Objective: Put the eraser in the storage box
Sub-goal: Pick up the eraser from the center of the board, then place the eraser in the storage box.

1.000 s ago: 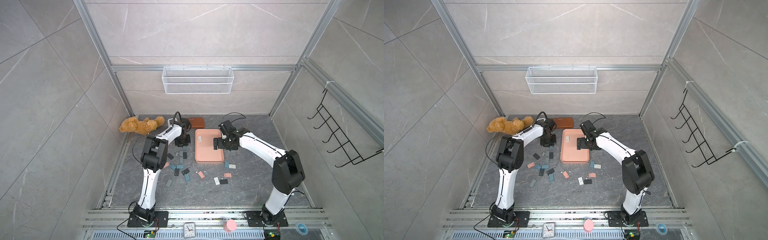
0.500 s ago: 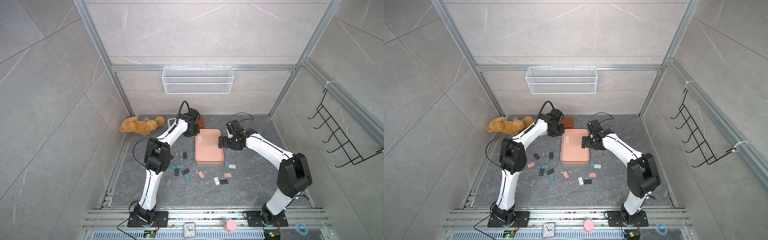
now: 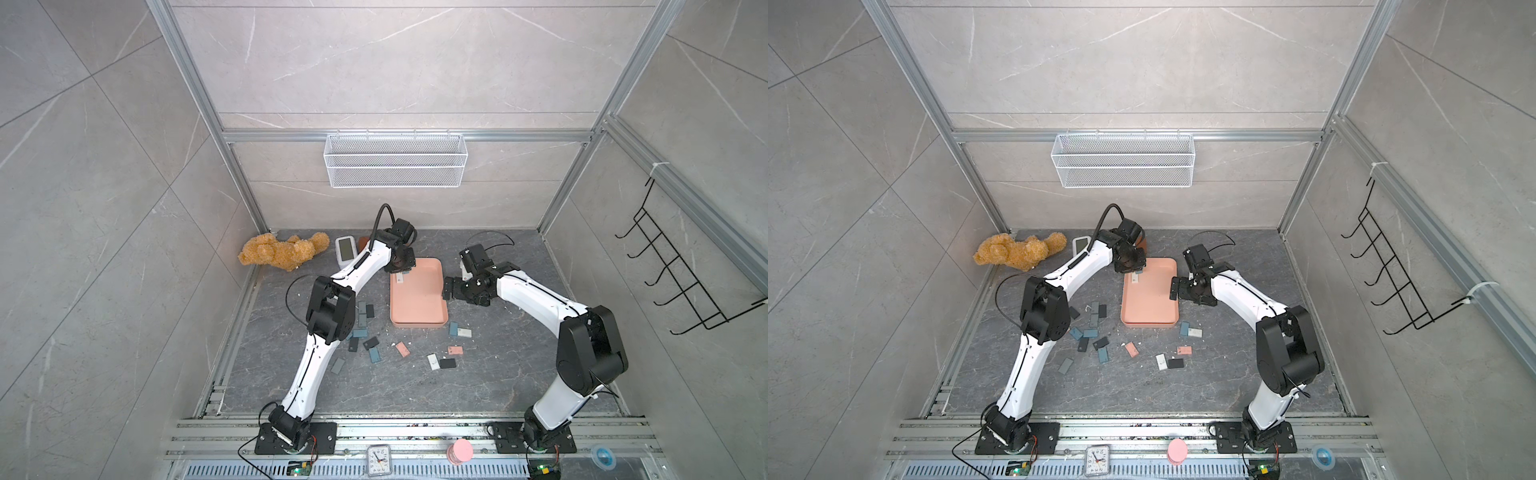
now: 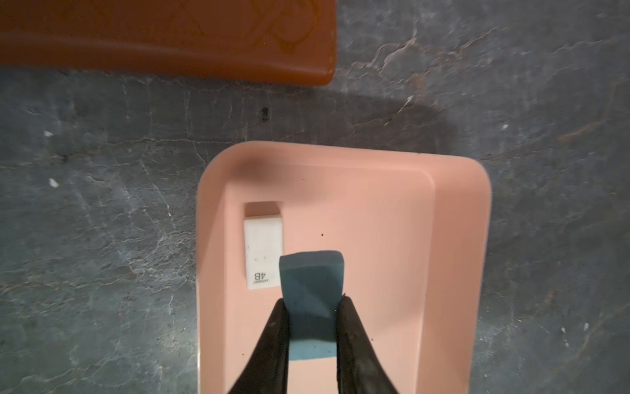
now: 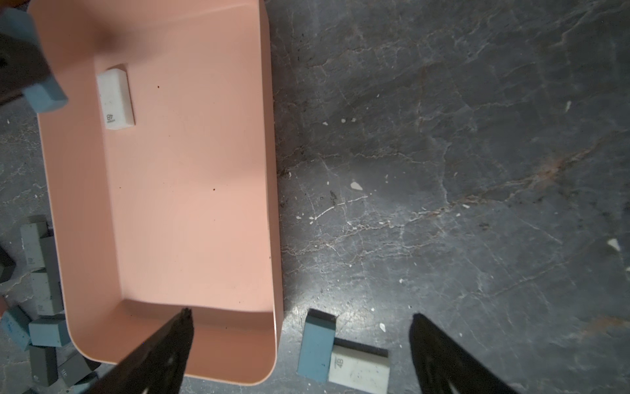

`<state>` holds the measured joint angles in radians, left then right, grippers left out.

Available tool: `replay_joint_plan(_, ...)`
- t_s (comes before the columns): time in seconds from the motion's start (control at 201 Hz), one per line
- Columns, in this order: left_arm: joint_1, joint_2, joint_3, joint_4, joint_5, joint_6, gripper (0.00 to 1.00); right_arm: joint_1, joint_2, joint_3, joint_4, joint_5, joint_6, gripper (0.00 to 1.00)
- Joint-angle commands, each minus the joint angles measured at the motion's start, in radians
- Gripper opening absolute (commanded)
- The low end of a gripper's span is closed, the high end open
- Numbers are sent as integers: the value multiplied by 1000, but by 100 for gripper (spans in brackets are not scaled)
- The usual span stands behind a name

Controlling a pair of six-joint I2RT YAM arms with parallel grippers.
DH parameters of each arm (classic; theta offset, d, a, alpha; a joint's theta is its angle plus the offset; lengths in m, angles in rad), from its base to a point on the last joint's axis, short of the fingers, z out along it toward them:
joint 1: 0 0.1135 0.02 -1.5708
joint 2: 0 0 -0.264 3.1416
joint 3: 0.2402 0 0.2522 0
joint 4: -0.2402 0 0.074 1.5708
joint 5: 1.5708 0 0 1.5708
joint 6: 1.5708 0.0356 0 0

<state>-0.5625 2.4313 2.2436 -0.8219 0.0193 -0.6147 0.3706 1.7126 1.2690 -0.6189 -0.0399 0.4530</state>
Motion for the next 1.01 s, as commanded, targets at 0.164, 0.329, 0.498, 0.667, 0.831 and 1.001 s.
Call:
replay_joint_plan(0.164,-10,67,91,40,22,-15,22,-10,-1,-7,24,-34,14,100)
replay_joint_plan(0.329,-12,91,100,44,33,-14,22,-13,3,-11,27,-37,14,100)
replay_joint_plan(0.498,-13,101,97,39,36,-14,23,-19,11,-16,31,-37,16,100)
replay_joint_plan(0.667,-13,116,94,33,41,-12,24,-23,13,-20,34,-41,18,100)
replay_joint_plan(0.831,-13,122,94,26,34,-12,24,-25,12,-23,35,-44,18,100)
replay_joint_plan(1.001,-14,128,93,19,39,-14,25,-27,9,-32,34,-48,18,100)
